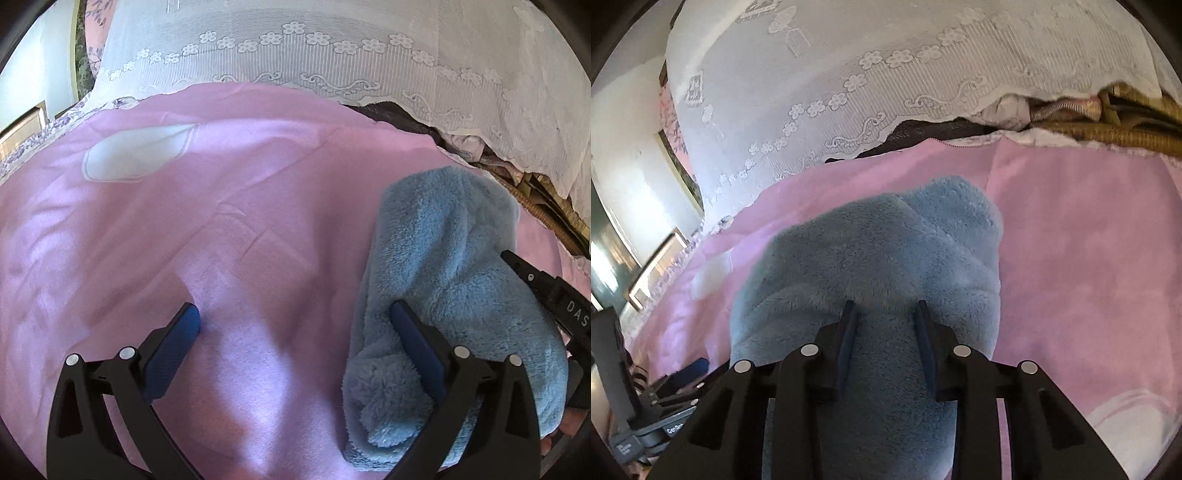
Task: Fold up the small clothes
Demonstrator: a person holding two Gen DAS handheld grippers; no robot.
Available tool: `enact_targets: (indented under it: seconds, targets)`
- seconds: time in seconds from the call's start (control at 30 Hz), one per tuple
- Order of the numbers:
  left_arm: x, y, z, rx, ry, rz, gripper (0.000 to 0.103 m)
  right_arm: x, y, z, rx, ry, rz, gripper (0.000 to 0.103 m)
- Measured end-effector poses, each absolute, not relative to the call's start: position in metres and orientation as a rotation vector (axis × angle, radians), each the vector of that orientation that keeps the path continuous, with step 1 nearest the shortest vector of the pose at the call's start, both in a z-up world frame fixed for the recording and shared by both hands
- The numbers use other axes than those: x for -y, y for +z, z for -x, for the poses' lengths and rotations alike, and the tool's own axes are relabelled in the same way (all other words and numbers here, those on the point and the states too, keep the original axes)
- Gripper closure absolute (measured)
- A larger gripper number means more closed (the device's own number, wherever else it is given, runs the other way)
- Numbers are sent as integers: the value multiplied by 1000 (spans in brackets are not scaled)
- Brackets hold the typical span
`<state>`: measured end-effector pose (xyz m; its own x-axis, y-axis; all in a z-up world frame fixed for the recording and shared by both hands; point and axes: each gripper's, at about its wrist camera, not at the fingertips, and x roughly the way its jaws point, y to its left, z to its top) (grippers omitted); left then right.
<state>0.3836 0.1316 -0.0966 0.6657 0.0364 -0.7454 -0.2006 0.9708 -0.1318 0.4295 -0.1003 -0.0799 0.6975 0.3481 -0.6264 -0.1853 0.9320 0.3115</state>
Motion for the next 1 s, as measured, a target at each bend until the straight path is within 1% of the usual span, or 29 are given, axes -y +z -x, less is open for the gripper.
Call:
enact_targets:
  seconds: [0.23, 0.33, 0.43, 0.5, 0.53, 0.57, 0.6, 0.7, 0.83, 1.0]
  targets:
    - [-132, -98, -384, -834, 133, 204, 4, 97, -80, -423, -711, 284, -184, 70]
    - [-133, -98, -384, -831, 131, 204, 4, 96, -79, -422, -696, 276, -167, 68]
    - [-132, -98, -384, -826, 131, 203, 4, 98, -78, -419, -671, 267, -175, 61]
    - [-132, -97, -383, -822, 128, 208, 4, 105, -79, -415, -651, 249, -207, 45]
    - [-134, -94, -382, -815, 120, 217, 4, 111, -79, -412, -641, 234, -234, 42]
    - [-134, -92, -382, -811, 115, 224, 4, 115, -79, -410, -635, 222, -250, 33]
    - [-136, -90, -381, -809, 110, 231, 4, 119, -79, -407, -631, 206, -267, 29]
    - [-141, -81, -378, -787, 85, 275, 4, 128, -80, -397, -621, 205, -322, 29]
    - [-146, -60, -366, -718, 56, 331, 4, 128, -74, -373, -575, 193, -295, 29]
    - [-127, -48, -358, -710, -12, 307, 4, 130, -71, -345, -557, 195, -278, 29]
